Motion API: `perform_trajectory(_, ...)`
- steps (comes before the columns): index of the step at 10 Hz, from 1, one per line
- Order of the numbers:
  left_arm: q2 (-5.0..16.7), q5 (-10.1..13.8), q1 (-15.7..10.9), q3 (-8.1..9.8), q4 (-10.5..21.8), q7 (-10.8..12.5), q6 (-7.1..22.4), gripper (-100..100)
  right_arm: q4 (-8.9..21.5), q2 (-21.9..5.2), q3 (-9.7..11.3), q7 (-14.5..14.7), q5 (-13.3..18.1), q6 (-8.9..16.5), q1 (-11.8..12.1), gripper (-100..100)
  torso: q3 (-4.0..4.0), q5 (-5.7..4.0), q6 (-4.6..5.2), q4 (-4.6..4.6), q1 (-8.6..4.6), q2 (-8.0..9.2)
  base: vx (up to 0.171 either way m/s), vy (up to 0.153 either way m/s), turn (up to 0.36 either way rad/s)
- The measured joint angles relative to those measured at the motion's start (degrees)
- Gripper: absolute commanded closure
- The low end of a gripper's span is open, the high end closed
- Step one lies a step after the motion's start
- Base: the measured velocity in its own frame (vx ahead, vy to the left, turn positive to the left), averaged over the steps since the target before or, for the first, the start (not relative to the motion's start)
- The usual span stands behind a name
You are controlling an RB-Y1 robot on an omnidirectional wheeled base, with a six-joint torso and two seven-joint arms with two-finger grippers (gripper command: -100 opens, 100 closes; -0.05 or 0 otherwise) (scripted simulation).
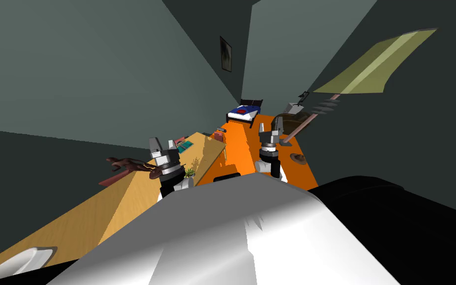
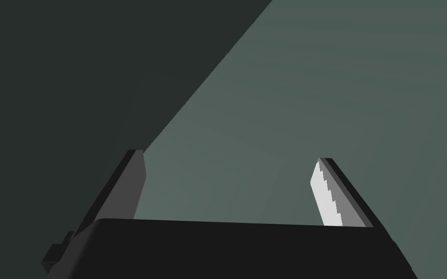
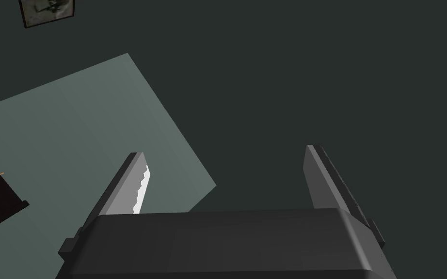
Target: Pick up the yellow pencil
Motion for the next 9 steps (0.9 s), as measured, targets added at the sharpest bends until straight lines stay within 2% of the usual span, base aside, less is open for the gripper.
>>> perform_trajectory(4, 6.21, 2.26, -0.34, -0.18, 1.04, -0.4, 1.84, -100, 0.0, 0.0, 0.01, 0.0, 0.0, 0.0, -0.01, 0, 0.08, -0.03, 0.01, 0.03, -0.13, 0.13, -0.043, -0.044, -0.049)
perform_trajectory(9, 13.93, 7.06, -1.04, -0.8, 3.26, -1.42, 6.19, -100, 0.0, 0.0, 0.0, 0.0, 0.0, 0.0, 0.0, 0, 0.07, -0.02, -0.01, 0.03, -0.07, 0.12, -0.03, -0.026, -0.068)
